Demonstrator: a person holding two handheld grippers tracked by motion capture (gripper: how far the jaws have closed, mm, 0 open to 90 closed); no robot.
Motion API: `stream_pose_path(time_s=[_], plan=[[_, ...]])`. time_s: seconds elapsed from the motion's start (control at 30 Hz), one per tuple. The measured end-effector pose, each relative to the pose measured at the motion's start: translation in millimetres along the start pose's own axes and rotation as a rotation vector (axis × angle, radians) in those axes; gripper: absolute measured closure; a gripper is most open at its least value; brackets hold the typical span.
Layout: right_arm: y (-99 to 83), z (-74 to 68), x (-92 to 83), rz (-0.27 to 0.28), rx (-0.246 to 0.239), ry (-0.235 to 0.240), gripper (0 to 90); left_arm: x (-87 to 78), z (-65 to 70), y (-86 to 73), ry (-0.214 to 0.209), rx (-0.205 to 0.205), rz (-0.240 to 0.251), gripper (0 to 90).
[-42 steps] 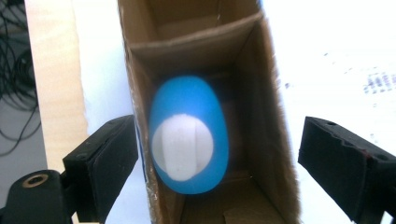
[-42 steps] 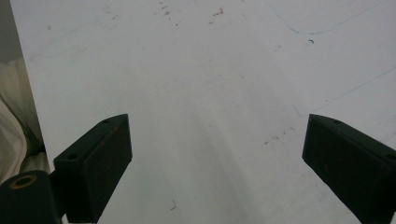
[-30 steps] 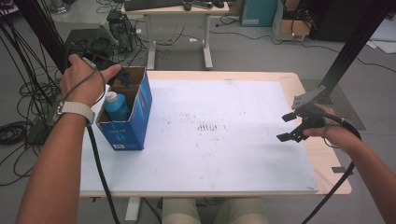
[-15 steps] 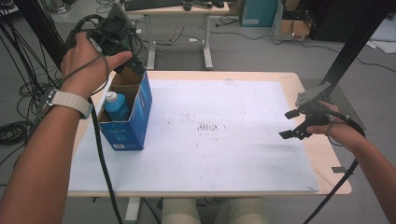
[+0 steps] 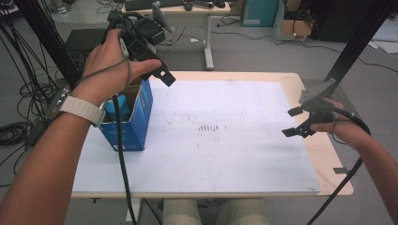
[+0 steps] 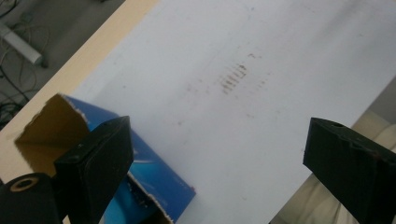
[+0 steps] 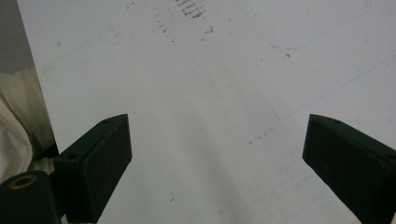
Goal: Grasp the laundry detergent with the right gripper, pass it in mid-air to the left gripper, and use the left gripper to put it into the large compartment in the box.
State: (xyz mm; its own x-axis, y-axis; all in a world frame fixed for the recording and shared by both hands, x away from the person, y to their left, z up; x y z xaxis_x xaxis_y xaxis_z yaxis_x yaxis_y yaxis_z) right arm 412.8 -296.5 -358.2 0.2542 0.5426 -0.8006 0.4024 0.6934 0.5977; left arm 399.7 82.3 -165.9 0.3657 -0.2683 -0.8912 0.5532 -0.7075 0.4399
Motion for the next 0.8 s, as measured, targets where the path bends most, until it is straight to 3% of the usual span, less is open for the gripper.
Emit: stream_pose_path(time_s=[0.17, 0.2, 0.4, 0.6, 0.8], plan=[[3.0, 1.0, -4.0, 0.005, -0.014, -0.007, 8.1, 2.3, 25.8, 8.9, -0.020, 0.093, -0.015, 8.9], [3.2, 0.7, -4.4, 0.005, -0.013, -0.006, 8.1, 2.2, 28.9, 8.6, -0.018, 0.145, -0.049, 8.9], [4.4, -0.2, -4.9, 0.007, -0.012, -0.006, 8.1, 10.1, 56.4, 12.2, -0.065, 0.243, -0.061, 8.9], [10.0, -3.1, -3.4, 0.008, -0.013, -0.005, 8.1, 25.0, 81.1, 9.6, -0.115, 0.323, -0.091, 8.9], [19.6, -7.1, -3.8, 0.012, -0.035, -0.002, 8.2, 42.2, 95.7, 5.0, -0.141, 0.363, -0.112, 9.2]])
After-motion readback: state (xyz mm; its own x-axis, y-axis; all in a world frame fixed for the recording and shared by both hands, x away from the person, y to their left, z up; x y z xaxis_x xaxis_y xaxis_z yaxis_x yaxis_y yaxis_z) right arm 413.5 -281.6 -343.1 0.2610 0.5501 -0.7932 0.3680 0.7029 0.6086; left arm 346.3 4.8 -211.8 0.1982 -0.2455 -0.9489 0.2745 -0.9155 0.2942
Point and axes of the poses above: each handheld gripper's, and its own axes: x roughly forward along the jaws, y roughly out of its top, z roughly to its right, the point moved 8 cm from there along x, roughly forward along the jaws, and after that the axes turned 1 degree about -z, right-handed, at the moved point
